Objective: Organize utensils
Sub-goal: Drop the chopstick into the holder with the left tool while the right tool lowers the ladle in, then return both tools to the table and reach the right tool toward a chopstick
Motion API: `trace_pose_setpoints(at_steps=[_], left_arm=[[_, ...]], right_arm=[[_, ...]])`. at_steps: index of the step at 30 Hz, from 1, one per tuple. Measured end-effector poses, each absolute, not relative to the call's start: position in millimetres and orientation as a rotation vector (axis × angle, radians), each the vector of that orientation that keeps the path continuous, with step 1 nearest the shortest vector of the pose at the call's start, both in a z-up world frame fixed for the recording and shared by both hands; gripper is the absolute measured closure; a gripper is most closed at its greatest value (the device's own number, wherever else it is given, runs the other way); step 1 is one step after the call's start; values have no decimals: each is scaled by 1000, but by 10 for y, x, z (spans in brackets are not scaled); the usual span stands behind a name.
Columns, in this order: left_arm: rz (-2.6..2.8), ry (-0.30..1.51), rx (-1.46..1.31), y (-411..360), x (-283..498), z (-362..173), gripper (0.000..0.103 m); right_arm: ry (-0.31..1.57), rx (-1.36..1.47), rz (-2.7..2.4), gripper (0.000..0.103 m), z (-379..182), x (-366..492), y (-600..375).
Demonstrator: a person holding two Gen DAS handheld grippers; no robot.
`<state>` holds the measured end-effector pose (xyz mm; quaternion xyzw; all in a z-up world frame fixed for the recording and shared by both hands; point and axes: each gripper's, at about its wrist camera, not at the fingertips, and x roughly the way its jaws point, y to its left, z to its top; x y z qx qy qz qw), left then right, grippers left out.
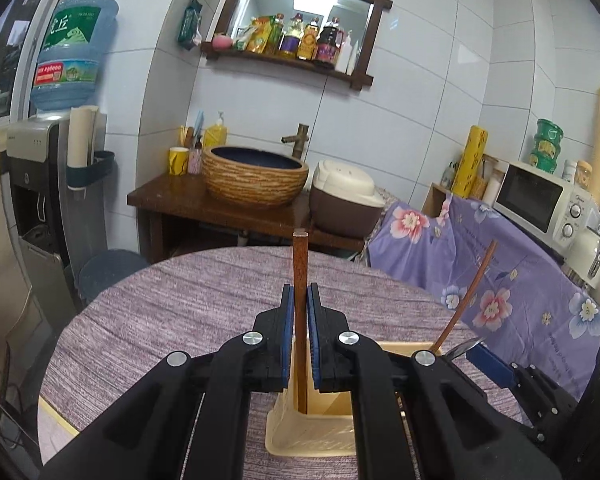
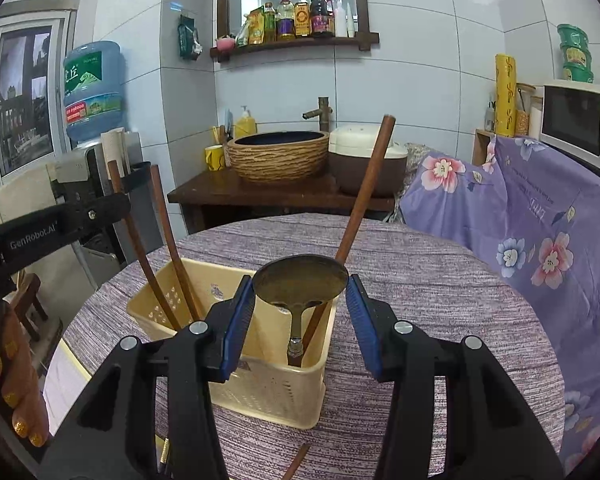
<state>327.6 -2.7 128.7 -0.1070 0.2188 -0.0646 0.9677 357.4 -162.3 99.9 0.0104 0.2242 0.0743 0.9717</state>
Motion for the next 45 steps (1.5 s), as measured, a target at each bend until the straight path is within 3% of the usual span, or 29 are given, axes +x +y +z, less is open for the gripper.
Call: trace_pose_setpoints(at_steps=[8, 9, 10, 12, 14, 18, 23, 24, 29, 41, 45], left_arm=[[-141, 455, -194, -42, 3255, 1251, 95], [-145, 458, -186, -52, 3252, 1253, 92], [-147, 458, -179, -54, 3234, 1253, 88], [-151, 449, -177, -36, 3156, 1257, 65], [-151, 443, -180, 8, 3041, 1245, 53], [-119, 509, -148, 66, 2812, 1100, 47], [-95, 634, -106, 186, 2465, 649, 47], [-95, 657, -109, 212, 2410, 552, 47], [-105, 770, -180, 348, 2178, 86, 47], [-139, 817, -207, 365, 1976, -158, 47], [-146, 827, -201, 324, 1971, -190, 47]], right_arm=[[434, 18, 154, 52, 1003, 3531, -1614], [426, 17, 152, 42, 1015, 3513, -1616], [412, 19, 150, 38, 1033, 3480, -1627], [389, 18, 142, 37, 1075, 3401, -1648], [379, 8, 128, 35, 1102, 3308, -1664], [416, -34, 120, 35, 1027, 3031, -1662], [533, -51, 171, 35, 655, 2636, -1600], [556, -48, 191, 37, 562, 2577, -1577], [722, -21, 332, 69, 62, 2517, -1421], [883, 70, 411, 81, -366, 2825, -1400], [913, 127, 439, 96, -434, 2830, -1439]])
